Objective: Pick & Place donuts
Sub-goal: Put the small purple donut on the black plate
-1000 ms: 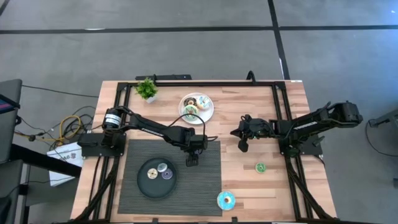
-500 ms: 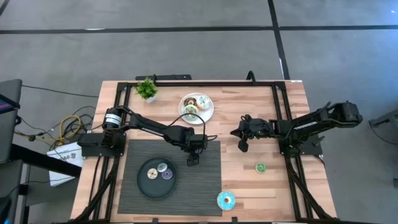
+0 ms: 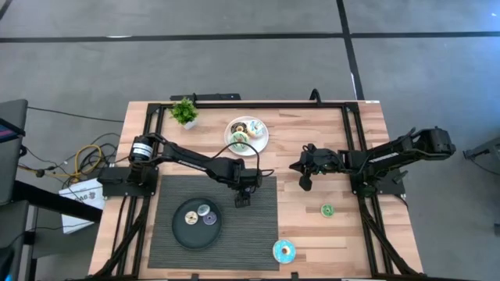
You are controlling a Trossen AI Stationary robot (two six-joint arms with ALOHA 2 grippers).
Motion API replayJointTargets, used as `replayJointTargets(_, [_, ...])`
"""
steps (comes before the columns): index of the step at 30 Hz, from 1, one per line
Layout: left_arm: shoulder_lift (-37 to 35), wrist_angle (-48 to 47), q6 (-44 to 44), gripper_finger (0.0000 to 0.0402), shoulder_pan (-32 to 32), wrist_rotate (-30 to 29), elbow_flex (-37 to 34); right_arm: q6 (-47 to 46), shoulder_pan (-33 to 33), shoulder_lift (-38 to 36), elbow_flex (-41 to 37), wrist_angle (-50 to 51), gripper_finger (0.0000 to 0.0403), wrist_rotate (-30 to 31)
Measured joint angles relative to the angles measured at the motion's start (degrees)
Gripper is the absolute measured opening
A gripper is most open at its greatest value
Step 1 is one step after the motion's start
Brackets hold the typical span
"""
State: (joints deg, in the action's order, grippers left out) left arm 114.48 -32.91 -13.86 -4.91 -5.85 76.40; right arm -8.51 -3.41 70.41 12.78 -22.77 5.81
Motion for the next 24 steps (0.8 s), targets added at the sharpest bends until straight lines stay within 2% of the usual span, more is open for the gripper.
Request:
replayJointTargets(14, [0.00, -0.94, 0.09, 0.0266, 0.00, 0.00, 0.02, 0.00, 0.02, 0.00, 0.00, 0.01, 0.0001, -0.01])
replayJointTargets(24, [-0.02, -0.83, 0.02, 0.0204, 0.00, 0.63, 0.04, 0.00, 0.02, 0.00, 0.00, -0.01, 0.0001, -0.01])
